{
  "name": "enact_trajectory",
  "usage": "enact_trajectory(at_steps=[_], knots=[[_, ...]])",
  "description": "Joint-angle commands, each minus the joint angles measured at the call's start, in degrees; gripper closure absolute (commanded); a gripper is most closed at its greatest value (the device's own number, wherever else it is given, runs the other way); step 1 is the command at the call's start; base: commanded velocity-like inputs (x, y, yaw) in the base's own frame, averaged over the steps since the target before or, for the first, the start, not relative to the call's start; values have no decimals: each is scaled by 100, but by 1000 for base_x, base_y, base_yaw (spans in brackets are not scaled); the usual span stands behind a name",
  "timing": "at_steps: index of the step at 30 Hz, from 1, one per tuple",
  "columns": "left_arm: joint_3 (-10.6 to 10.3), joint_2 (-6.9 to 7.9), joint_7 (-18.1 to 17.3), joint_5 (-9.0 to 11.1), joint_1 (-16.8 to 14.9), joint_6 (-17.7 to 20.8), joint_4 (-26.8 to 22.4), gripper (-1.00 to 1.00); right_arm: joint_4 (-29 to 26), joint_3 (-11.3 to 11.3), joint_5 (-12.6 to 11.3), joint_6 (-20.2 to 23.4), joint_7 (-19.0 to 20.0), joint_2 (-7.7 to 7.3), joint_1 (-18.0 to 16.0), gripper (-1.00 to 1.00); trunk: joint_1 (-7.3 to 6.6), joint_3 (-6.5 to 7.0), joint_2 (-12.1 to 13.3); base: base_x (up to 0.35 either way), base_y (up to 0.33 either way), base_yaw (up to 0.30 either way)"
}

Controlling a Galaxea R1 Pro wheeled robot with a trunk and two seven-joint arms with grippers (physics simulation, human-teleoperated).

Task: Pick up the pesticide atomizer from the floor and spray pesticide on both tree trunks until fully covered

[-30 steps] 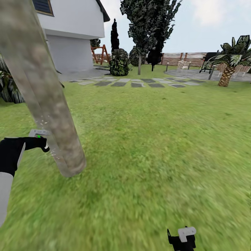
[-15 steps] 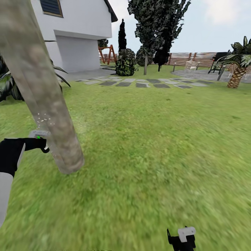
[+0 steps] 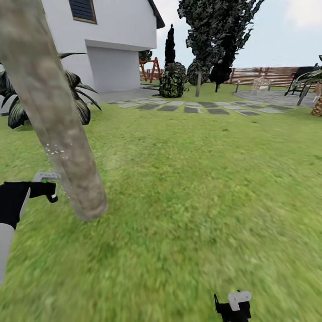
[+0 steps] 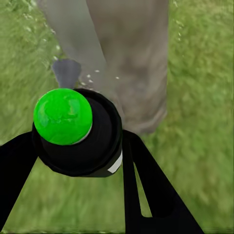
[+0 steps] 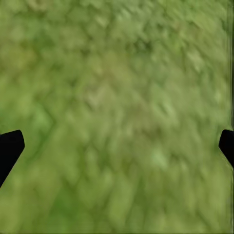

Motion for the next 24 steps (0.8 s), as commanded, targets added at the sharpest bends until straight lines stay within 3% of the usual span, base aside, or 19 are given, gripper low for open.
enact_trajectory(at_steps=[1, 8, 11, 14, 20, 24], knots=[[3, 37, 13, 26, 4, 3, 59, 100, 0, -1, 0, 0, 0, 0, 0, -100, 0, 0, 0, 93, -273, 1], [13, 50, 37, 30, 13, -7, 100, 100, 0, -1, -1, 0, 0, -4, 0, -100, 0, 0, 0, 56, -273, 17], [28, 74, 167, 24, 203, -11, 99, 100, 0, -1, -1, 0, 0, -3, 0, -100, 0, 0, 0, 2, -224, 220], [67, 69, 398, 37, 491, -80, 99, 100, 0, -1, -1, 0, 0, 0, 0, -100, 0, 0, 0, 0, -26, 273], [102, -72, 433, 132, 534, -69, 205, 100, 0, -1, 0, 0, 0, 0, 0, -100, 0, 0, 0, 0, -2, 164], [97, -135, 419, 313, 526, -77, 124, 100, 0, -1, 0, 0, 0, -8, 0, -100, 0, 0, 0, 83, 0, 6]])
